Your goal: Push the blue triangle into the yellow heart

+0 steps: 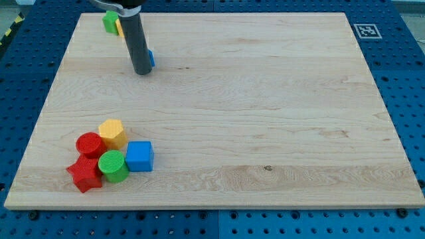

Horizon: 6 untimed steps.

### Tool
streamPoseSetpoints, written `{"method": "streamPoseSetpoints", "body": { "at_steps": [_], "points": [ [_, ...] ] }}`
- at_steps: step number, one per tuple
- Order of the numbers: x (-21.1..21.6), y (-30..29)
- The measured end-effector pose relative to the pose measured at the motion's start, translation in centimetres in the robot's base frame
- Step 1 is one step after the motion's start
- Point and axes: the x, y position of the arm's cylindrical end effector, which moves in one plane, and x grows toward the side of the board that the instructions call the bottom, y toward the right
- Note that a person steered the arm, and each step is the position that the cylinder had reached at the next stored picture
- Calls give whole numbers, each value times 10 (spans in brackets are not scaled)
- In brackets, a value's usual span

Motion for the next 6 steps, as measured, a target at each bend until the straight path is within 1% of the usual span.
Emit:
{"method": "streamPoseSetpoints", "body": {
  "at_steps": [1,3,6],
  "points": [
    [-15,9],
    [-48,7],
    [-59,-28]
  ]
}}
